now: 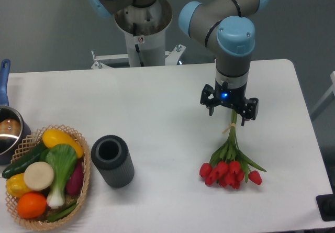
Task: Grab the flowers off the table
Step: 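Lower the open gripper toward the green tulip stems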
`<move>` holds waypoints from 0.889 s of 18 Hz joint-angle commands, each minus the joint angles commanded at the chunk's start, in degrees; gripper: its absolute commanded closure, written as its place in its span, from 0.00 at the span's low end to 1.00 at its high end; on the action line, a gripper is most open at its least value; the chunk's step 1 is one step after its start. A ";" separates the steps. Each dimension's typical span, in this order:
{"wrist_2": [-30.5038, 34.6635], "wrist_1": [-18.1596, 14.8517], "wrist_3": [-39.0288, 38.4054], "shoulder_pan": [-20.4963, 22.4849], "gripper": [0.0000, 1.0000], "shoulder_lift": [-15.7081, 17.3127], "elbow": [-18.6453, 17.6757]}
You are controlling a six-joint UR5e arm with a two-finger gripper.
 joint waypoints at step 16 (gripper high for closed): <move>0.36 8.70 -4.92 0.97 0.00 -9.85 0.18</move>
